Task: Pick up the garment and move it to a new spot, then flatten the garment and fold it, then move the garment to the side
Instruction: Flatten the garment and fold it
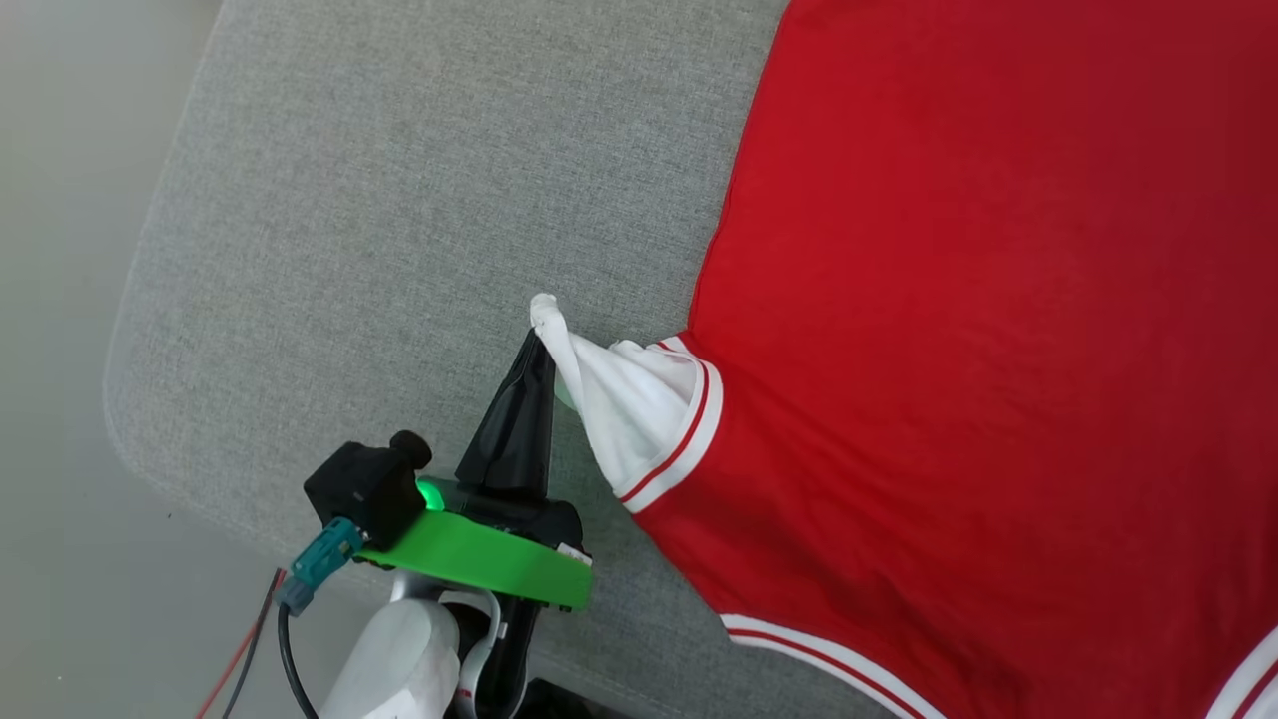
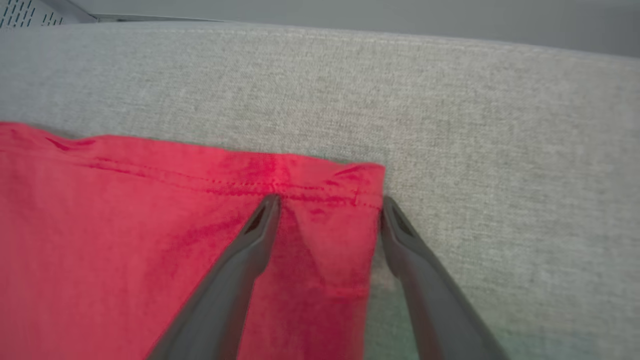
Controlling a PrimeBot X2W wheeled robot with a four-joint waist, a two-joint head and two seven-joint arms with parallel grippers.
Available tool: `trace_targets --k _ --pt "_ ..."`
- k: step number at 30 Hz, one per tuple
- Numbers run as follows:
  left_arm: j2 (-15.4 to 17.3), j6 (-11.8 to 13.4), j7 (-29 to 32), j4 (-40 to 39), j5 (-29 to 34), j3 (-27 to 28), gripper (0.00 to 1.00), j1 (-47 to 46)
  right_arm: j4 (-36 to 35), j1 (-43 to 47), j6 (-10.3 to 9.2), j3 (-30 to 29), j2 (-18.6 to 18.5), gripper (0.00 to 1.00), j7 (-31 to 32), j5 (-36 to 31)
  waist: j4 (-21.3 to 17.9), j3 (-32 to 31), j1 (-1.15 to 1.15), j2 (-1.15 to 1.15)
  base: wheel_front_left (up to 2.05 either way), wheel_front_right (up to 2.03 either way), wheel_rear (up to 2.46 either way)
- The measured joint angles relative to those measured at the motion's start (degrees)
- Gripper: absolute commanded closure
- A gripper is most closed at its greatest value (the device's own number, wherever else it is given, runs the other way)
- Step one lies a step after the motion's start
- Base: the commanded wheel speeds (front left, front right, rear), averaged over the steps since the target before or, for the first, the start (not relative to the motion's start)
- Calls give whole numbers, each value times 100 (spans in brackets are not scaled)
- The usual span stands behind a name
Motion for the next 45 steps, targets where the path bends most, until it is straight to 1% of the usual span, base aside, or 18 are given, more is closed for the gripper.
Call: trace_targets --k 2,3,4,5,6,10,13,20,23,27,31,32,34,37,40,43,45 --pt "-8 -29 0 44 12 35 100 -13 92 -166 4 -14 -18 0 342 1 27 47 0 0 0 0 0" --pt "-11 -40 0 63 15 47 100 -17 103 -202 4 -10 -38 13 444 -9 34 55 0 0 0 0 0" --pt "-14 -64 0 74 15 60 100 -23 135 -241 4 -34 -38 58 557 -9 36 55 0 0 0 0 0" --pt "-20 -75 0 78 15 74 100 -27 164 -279 4 -60 -38 96 646 -10 32 49 0 0 0 0 0" --pt "-22 -80 0 85 15 81 100 -31 176 -286 4 -62 -40 100 708 -23 29 42 0 0 0 0 0" --pt "-34 -122 0 169 15 127 100 -55 170 -269 -1 -65 -47 100 900 -94 10 -22 0 0 0 0 0" --pt "-44 -129 0 265 14 203 100 -54 115 -187 -1 -42 -69 100 933 -147 -14 -124 0 0 0 0 0" --pt "-52 -155 0 469 67 521 100 85 -398 360 0 171 -198 100 873 0 -164 -547 0 0 0 0 0" --pt "-43 -155 0 545 93 666 100 235 -793 795 0 281 -346 100 871 180 -291 -770 0 0 0 0 0" --pt "7 -135 0 649 92 846 100 430 -1516 1599 0 269 -515 100 853 600 -516 -1074 -1 0 0 0 0" --pt "105 -98 9 715 89 977 100 629 -2335 2748 0 44 -553 100 835 947 -806 -1342 -1 0 0 0 0" --pt "185 -52 57 735 47 1038 100 746 -2797 3415 0 -154 -482 100 848 1073 -978 -1468 -1 1 0 0 0" --pt "216 -18 115 732 -1 1099 100 845 -3230 3984 -1 -343 -376 100 848 1133 -1147 -1567 -1 0 0 0 0" --pt "241 29 221 700 -16 1135 100 922 -3935 4857 -1 -726 -81 100 848 1179 -1407 -1701 -1 0 0 0 0" --pt "289 60 322 660 -49 1146 100 951 -4571 5744 -1 -1114 324 100 839 1226 -1639 -1818 -1 0 0 0 0" --pt "325 130 415 642 -58 1149 100 1010 -5082 6599 -1 -1413 813 100 844 1218 -1828 -1936 -1 0 0 0 0" --pt "343 142 501 632 -58 1128 100 1039 -5387 7098 -1 -1574 1215 100 825 1218 -1941 -2026 -1 1 0 0 0"
